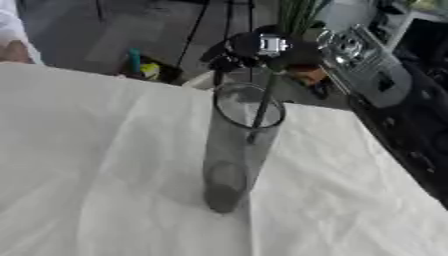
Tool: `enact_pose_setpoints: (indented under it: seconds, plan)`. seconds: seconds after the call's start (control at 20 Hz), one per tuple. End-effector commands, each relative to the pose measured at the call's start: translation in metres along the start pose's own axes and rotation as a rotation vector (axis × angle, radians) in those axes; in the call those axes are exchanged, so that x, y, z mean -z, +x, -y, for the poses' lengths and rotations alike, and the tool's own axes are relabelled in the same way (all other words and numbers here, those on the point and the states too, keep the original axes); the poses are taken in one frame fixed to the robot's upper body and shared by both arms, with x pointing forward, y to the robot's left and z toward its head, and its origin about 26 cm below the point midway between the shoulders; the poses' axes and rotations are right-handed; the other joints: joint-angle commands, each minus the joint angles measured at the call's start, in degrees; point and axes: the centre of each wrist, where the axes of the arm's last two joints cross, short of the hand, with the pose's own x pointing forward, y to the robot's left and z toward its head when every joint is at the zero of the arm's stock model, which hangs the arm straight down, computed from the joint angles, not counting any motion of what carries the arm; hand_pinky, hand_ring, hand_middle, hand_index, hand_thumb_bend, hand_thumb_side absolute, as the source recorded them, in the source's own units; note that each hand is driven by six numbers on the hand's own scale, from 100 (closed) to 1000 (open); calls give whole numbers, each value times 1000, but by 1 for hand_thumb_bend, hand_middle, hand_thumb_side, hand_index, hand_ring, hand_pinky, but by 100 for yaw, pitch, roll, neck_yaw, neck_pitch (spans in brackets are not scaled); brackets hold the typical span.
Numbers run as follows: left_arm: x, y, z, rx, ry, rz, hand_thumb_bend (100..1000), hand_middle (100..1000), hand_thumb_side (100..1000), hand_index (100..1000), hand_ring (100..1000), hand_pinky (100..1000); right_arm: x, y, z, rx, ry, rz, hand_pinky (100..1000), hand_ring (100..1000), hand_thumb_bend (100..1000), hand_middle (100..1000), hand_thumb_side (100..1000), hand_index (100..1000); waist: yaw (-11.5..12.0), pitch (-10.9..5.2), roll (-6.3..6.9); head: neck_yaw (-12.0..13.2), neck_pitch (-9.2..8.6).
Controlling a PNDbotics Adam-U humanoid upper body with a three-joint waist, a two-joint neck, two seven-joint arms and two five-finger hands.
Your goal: Arrange flowers into the vase.
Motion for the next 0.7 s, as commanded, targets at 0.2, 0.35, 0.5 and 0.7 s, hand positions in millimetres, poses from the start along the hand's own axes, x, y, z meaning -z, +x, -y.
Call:
enact_pose_setpoints:
  seconds: [0.2, 0.35, 0.5, 0.7]
  plan:
    - [4, 6, -1, 12, -18, 22, 100, 693, 1000, 886, 676, 531, -4, 13, 11, -74, 16, 9, 1000, 1000, 732, 708, 951, 1000, 24, -205, -49, -38, -12]
    - [4, 6, -1, 12, -20, 20, 100, 693, 1000, 885, 675, 531, -3, 12, 12, -98, 38, 4, 1000, 1000, 797, 733, 861, 1000, 43, -200, -61, -45, -18]
    - [4, 7, -1, 13, -21, 20, 100, 693, 1000, 885, 675, 530, 0, 9, 9, -136, 66, -17, 1000, 1000, 882, 757, 714, 1000, 54, -198, -83, -55, -35]
    - [4, 7, -1, 15, -24, 18, 100, 693, 1000, 885, 674, 529, 3, 6, 5, -164, 91, -52, 1000, 1000, 1000, 768, 576, 1000, 52, -199, -108, -62, -49]
